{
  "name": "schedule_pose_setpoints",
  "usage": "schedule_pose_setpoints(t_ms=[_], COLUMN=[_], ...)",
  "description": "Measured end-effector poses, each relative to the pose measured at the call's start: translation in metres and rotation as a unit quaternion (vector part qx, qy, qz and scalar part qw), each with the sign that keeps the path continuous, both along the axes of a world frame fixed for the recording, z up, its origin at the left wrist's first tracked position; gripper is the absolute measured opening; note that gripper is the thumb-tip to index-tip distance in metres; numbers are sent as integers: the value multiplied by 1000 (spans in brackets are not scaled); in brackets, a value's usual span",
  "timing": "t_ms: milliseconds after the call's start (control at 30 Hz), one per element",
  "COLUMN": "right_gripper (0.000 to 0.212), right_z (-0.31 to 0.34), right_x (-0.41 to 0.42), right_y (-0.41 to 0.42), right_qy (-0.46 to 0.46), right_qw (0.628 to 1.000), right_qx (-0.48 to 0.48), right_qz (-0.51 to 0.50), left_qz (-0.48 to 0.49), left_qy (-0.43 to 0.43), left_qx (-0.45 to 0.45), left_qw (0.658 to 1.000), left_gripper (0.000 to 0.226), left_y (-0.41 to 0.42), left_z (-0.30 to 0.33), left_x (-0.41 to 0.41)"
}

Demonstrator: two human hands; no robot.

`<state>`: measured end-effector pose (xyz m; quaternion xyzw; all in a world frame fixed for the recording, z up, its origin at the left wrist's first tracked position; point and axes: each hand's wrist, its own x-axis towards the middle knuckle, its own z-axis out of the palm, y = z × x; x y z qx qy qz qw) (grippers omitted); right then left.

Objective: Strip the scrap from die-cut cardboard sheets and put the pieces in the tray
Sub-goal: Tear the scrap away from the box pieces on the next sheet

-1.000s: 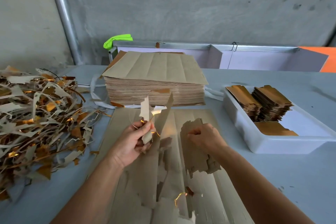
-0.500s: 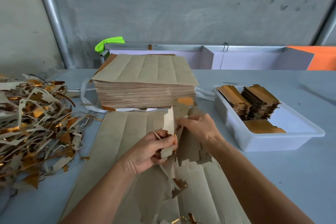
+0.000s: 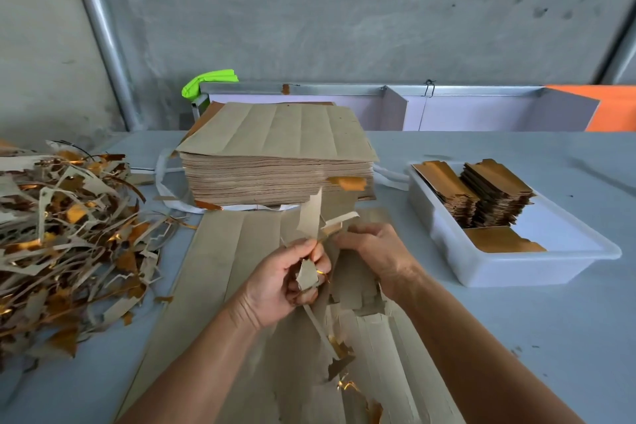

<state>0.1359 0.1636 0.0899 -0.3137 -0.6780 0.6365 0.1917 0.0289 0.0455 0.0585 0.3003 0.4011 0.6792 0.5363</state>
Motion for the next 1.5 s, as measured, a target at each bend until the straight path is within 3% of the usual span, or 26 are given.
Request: schedule_pose_setpoints(t_ms=[133,267,367,433,500,600,700,800,1000,1133,1167,1200,1267,1300,1333,1367,1400,1433,1500], right_gripper=[11,28,20,6,10,7,7,8,5,9,8,4,6,9,10,10,9,8,8], right_z=[1,-4,-9,-13,-17,-20,-21,-21,-24,-26,-26,-26,-24,-22,-21,-19,-18,-17,-15], right_x=[-7,-1,1,2,3,8,14,20,28,28,27,25,22,20,19,17,16,15,14], right_y=[0,2,4,9,17,28,35,43,51,50,48,45,39,35,32,29,25,22,16], right_qy=[-57,-15,-13,-12,-5,-6,-14,1,46,51,57,65,81,85,88,89,92,101,134], right_qw=[997,1000,1000,1000,997,991,991,992,982,982,982,982,982,982,983,983,984,985,984], right_qx=[9,-22,-9,-7,-31,-56,-45,-21,-12,-9,-2,8,33,44,55,64,72,73,52], right_qz=[-47,-13,2,-25,-76,-120,-127,-125,-184,-183,-182,-177,-168,-161,-153,-144,-132,-120,-108], left_qz=[-31,70,169,278,379,439,501,551,542,402,364,331,301,312,334,349,347,326,253], left_qy=[52,49,49,33,6,47,127,111,217,360,431,517,667,713,743,758,754,727,599], left_qx=[-22,2,-19,-49,-54,-83,-179,-229,-410,-473,-475,-478,-474,-443,-382,-301,-223,-170,-158], left_qw=[998,996,984,959,924,893,837,794,700,696,676,628,490,446,437,462,511,580,743], left_gripper=[25,22,22,24,22,23,21,23,35,36,40,47,58,61,64,67,74,84,108], left_y=[0,-1,-1,0,-3,-7,-10,-13,-30,-32,-30,-28,-25,-22,-19,-14,-7,0,13], left_z=[1,3,5,4,4,1,-4,-8,-42,-37,-30,-21,-1,10,18,23,26,27,21], left_x=[3,-2,-9,-17,-27,-37,-49,-72,-106,-99,-94,-87,-67,-56,-45,-33,-21,-10,10])
